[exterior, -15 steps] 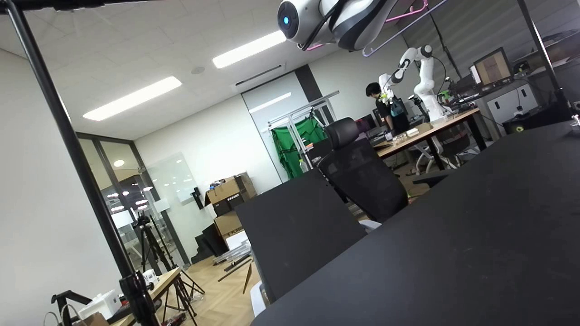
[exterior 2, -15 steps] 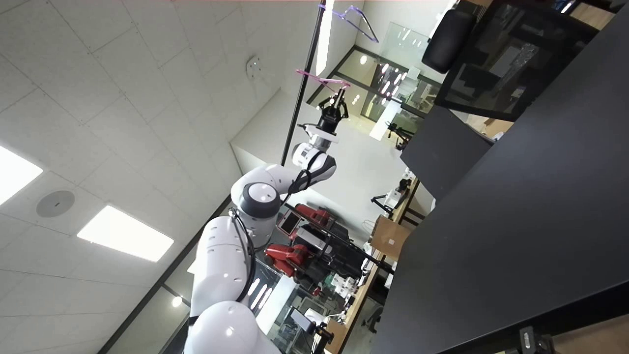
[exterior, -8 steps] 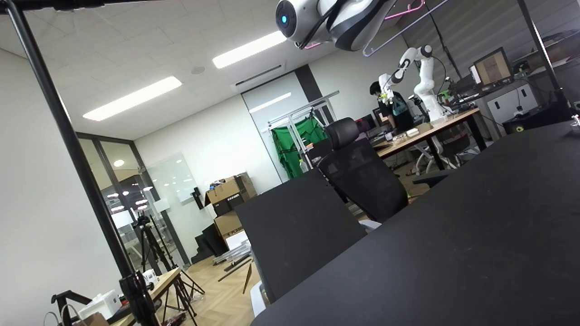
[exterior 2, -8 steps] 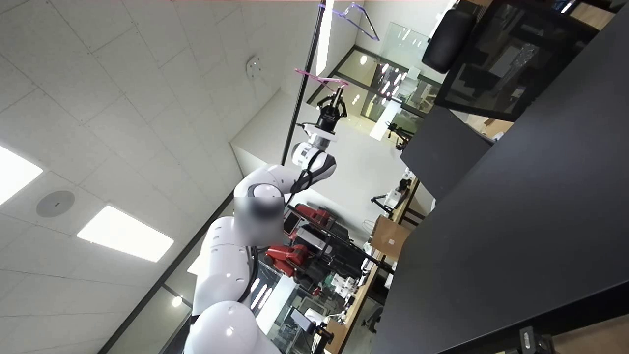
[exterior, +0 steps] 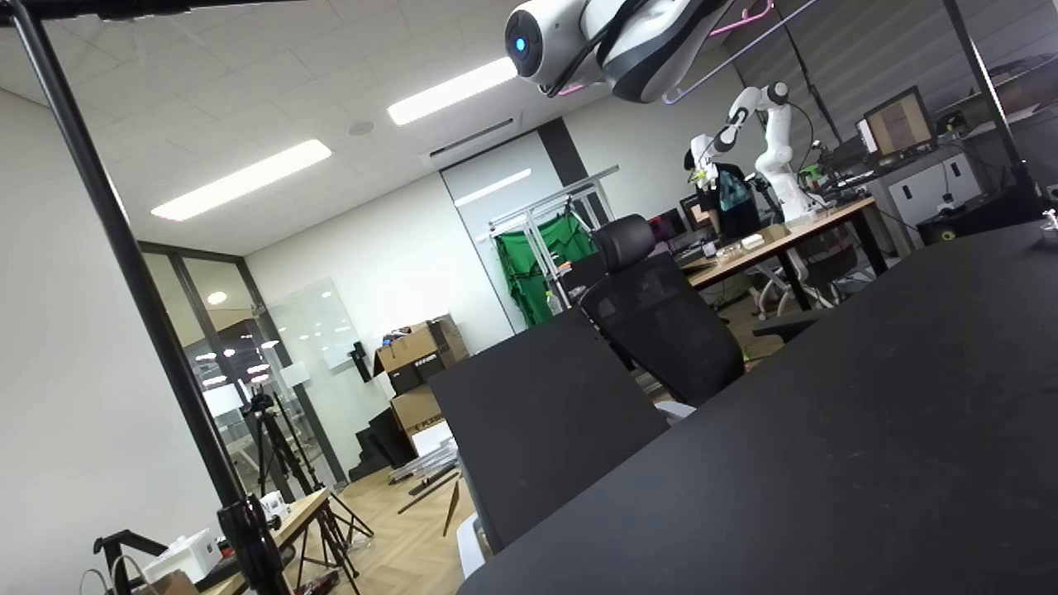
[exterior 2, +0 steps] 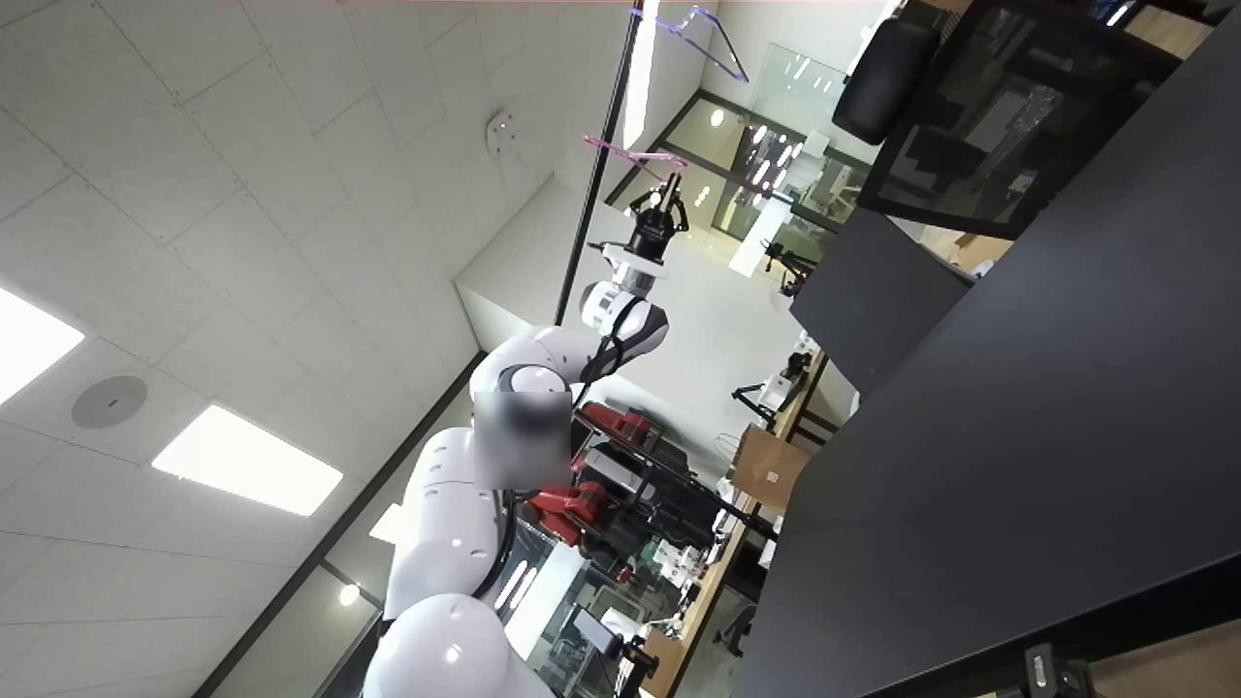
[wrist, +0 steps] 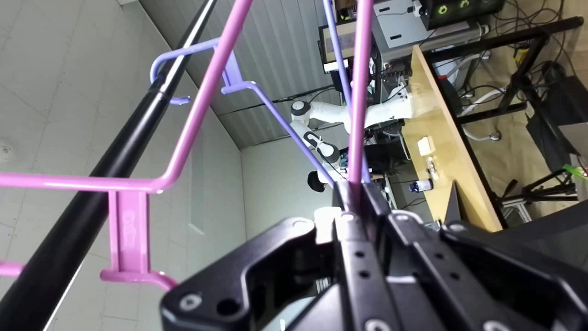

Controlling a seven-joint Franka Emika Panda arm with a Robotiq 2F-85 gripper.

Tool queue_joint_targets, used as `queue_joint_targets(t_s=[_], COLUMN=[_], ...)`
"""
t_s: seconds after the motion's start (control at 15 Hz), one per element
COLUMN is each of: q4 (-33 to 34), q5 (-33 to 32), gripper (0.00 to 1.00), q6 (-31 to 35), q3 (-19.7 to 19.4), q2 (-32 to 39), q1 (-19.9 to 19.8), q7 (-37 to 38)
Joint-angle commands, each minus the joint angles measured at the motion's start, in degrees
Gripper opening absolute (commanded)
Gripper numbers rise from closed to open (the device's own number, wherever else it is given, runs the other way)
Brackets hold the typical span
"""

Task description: Pick the pink hanger on the table and hang it on the stand

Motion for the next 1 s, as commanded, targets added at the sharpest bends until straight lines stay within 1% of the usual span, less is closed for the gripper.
queue_joint_targets(t_s=[0.0,0.33,0.4,0.47,0.6,0.67,0.93], q4=[3.81,3.7,3.72,3.64,3.47,3.17,1.5], q5=[-0.87,-1.93,-1.9,-1.72,-1.16,-0.51,2.91], gripper=[0.02,0.02,0.33,0.34,0.47,0.55,0.81], q6=[0.24,1.14,1.23,1.57,2.45,3.55,8.78], q3=[-0.67,-0.76,-0.6,-0.38,0.09,0.73,3.89], q2=[2.33,2.75,2.73,2.53,1.93,1.33,-0.58], q1=[-0.08,-0.16,-0.22,-0.32,-0.51,-0.76,-1.71], q7=[-6.16,-10.88,-11.0,-11.01,-10.72,-10.38,-11.25])
